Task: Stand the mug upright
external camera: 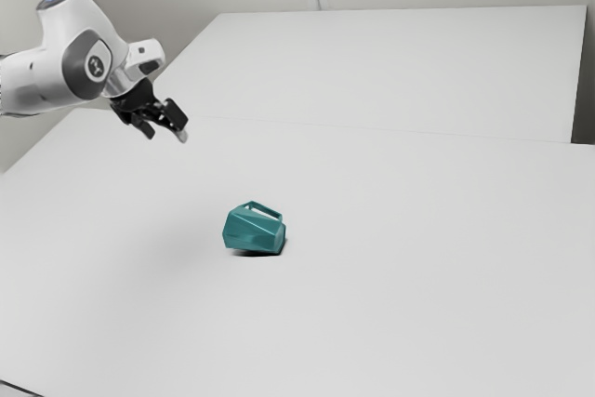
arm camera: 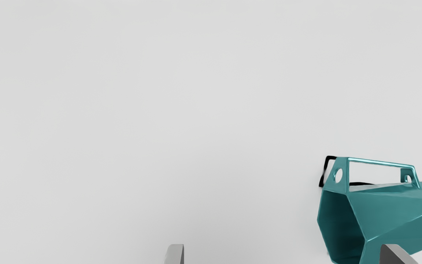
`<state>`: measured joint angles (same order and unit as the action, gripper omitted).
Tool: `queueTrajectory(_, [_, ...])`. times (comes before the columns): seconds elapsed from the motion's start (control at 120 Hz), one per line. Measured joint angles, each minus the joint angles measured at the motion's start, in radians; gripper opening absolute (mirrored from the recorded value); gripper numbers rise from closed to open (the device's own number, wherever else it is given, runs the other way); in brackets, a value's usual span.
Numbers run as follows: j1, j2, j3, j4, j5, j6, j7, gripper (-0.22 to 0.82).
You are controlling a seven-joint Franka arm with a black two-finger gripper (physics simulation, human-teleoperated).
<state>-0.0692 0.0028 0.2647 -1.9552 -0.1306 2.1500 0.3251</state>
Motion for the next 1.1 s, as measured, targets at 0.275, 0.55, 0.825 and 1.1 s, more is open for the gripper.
queueTrajectory(0.275, [-0.123, -0.028, 0.145, -0.225, -0.709, 0.251, 0.340, 0.58])
queueTrajectory(0.55, [-0.148, -0.119, 0.154, -0.440, -0.968, 0.377, 0.715, 0.58])
queueTrajectory(0.825, [-0.131, -0.082, 0.154, -0.508, -1.124, 0.376, 0.999, 0.58])
queueTrajectory(1.1, [-0.136, -0.061, 0.154, -0.556, -1.230, 0.363, 1.210, 0.58])
